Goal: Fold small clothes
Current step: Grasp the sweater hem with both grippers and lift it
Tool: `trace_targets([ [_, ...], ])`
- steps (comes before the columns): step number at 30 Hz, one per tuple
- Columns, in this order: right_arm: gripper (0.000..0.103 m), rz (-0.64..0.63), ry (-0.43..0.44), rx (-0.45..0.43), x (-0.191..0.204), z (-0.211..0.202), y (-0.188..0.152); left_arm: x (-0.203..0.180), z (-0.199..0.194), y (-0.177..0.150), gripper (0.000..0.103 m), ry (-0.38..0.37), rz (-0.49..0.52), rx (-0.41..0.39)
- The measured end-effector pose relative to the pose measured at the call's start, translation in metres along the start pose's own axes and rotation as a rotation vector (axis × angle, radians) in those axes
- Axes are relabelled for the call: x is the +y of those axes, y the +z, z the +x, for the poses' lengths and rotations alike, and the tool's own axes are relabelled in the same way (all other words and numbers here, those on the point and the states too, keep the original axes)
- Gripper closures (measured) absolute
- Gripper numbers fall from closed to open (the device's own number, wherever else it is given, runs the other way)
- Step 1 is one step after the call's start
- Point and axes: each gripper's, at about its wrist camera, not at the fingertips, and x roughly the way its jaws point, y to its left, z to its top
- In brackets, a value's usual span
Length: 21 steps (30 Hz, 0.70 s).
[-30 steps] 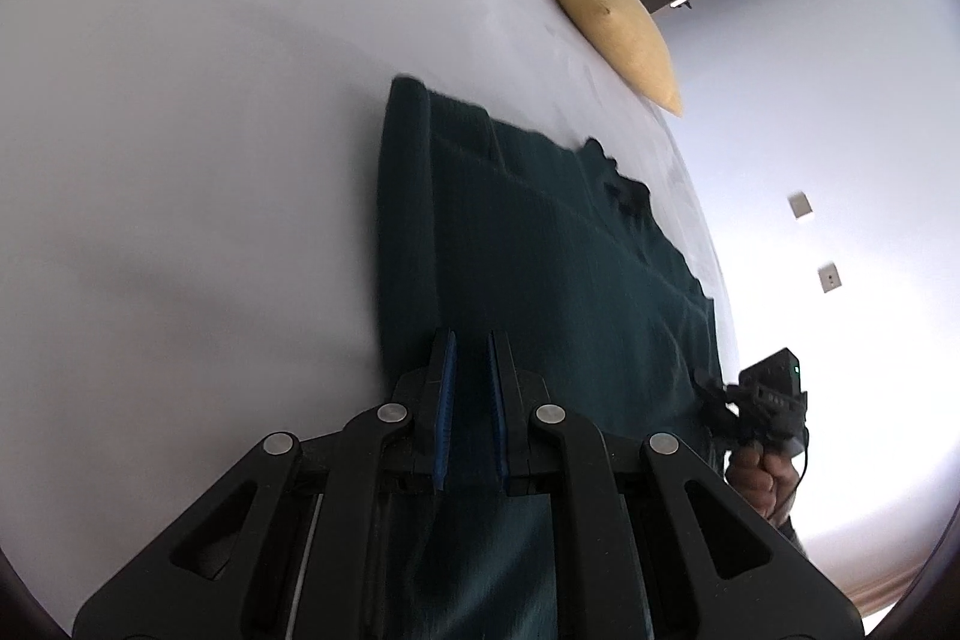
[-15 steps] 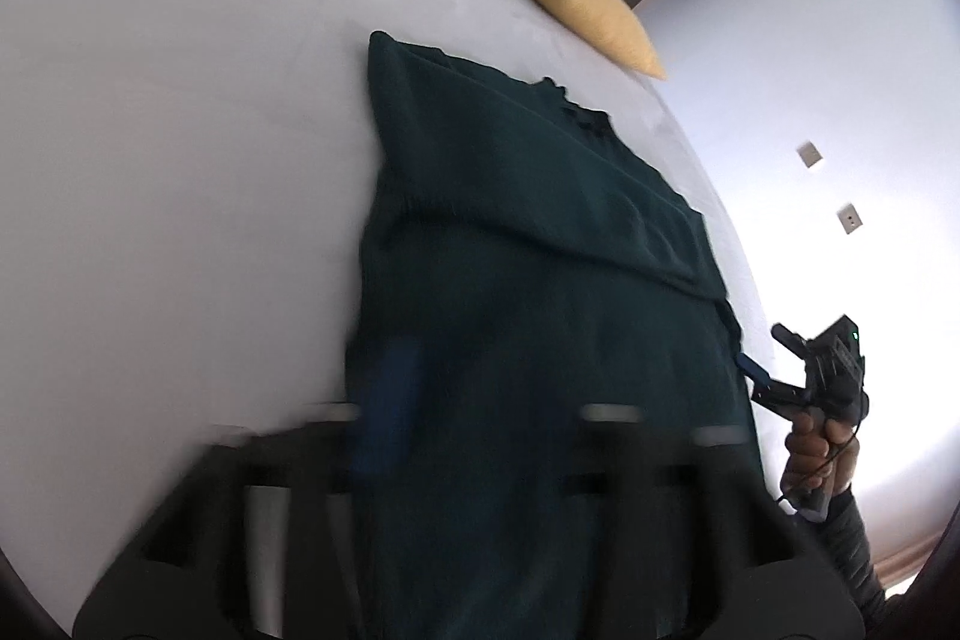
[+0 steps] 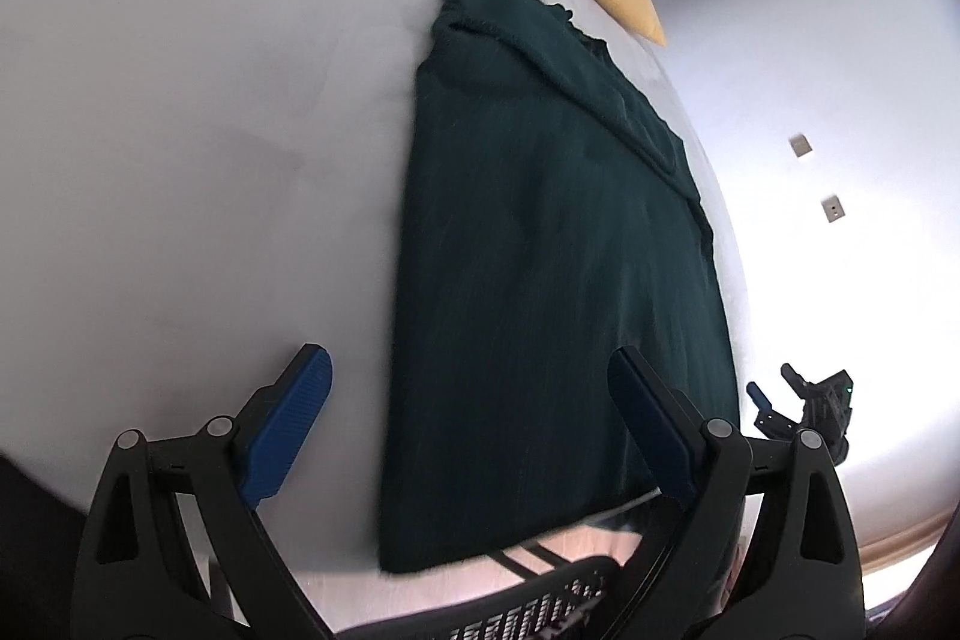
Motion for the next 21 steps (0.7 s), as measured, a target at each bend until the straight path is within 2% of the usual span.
trace_targets([
  [6,0.033,0.034,-0.019,0.026,-0.016,-0.002,-0.006,0.016,-0.017,-0.028,0.009,-0.029,-0.004,0.068],
  [16,0.033,0.045,-0.014,0.051,-0.022,0.005,-0.008,0.053,-0.030,-0.036,0.010,-0.170,-0.141,0.179],
  [18,0.033,0.048,-0.011,0.055,-0.022,0.006,-0.009,0.054,-0.028,-0.035,0.010,-0.182,-0.161,0.192],
  [21,0.033,0.046,0.002,0.065,-0.022,0.006,-0.011,0.043,-0.017,-0.034,0.010,-0.217,-0.140,0.247],
])
